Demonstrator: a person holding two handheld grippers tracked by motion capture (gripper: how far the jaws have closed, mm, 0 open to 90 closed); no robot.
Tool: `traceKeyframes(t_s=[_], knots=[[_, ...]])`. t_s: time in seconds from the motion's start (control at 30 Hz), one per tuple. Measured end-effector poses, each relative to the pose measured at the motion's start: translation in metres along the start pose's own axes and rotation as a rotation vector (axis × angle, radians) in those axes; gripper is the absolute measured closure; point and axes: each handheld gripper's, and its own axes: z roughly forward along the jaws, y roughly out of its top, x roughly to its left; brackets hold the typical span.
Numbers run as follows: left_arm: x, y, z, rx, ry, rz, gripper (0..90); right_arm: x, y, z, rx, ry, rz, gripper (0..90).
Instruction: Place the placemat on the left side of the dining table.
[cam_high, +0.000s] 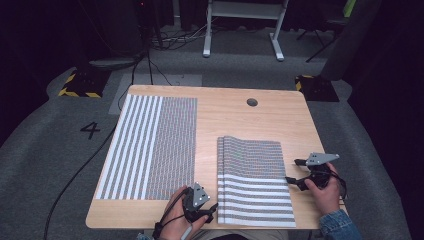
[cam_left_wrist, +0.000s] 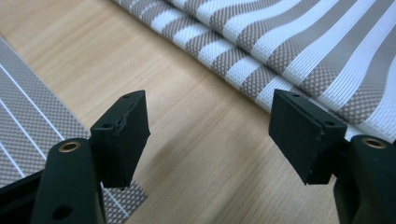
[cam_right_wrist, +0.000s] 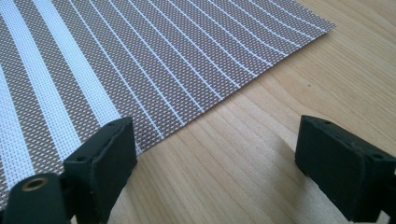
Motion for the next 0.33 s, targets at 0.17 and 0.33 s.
traceKeyframes(t_s=[0.17,0.33], knots=[[-0.0015,-0.0056,0.0065,-0.013,-0.006,-0.009,27.6,0.0,-0.0001,0.0001,-0.002,0.001,0.001,12.7],[-0.001,-0.0085,0.007,-0.035,-0.007,-0.017,26.3,0.0002,0.0,-0.0002,0.002,-0.002,0.001,12.7]])
